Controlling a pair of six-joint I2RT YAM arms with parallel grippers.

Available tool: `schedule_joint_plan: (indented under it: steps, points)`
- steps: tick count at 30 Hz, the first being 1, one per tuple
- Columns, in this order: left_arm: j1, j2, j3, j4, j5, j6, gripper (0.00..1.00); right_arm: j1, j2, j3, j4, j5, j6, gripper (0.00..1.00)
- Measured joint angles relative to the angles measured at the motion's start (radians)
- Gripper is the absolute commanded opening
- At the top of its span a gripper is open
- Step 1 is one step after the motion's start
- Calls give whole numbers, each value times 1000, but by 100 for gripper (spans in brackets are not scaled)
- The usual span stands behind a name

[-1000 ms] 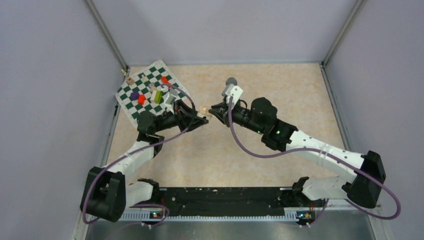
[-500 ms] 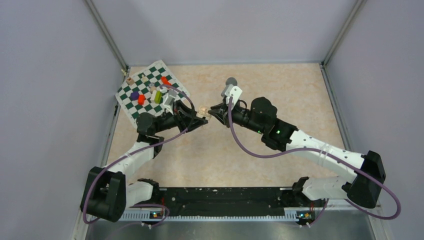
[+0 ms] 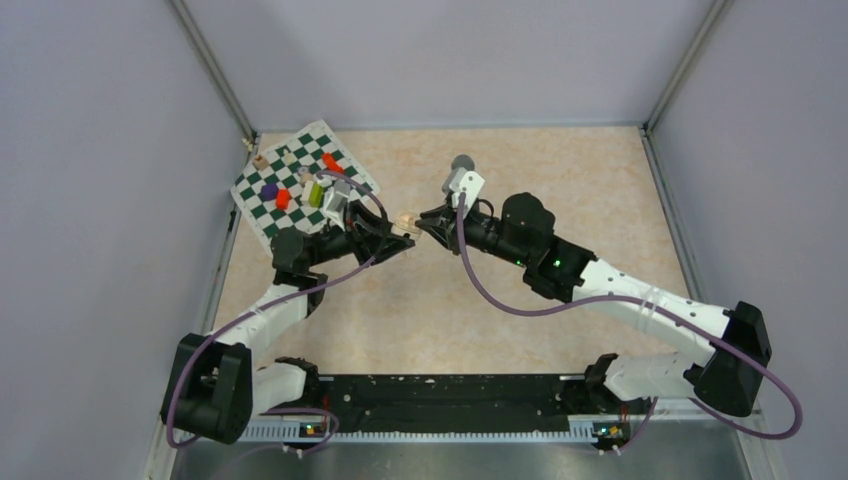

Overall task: Insert the wireless bluetooth earbuds into the charging case
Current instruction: Place the earbud in the charging case.

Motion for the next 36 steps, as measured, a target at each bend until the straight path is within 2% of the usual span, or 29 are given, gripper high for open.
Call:
schedule_joint_plan:
  steps: [8,13,23,31,36]
  points:
    - [0,0,0,14,1,0,0,0,0,6,-6,-8,-5,13]
    - [0,0,0,15,2,-4,0,0,0,6,-6,-14,-8,21]
    - [0,-6,0,43,5,-8,0,0,0,11,-31,-24,-9,30]
    - [1,-7,0,54,9,-15,0,0,-2,34,-54,-29,-13,45]
    - [2,-7,0,69,9,-19,0,2,-13,55,-101,-58,-16,65]
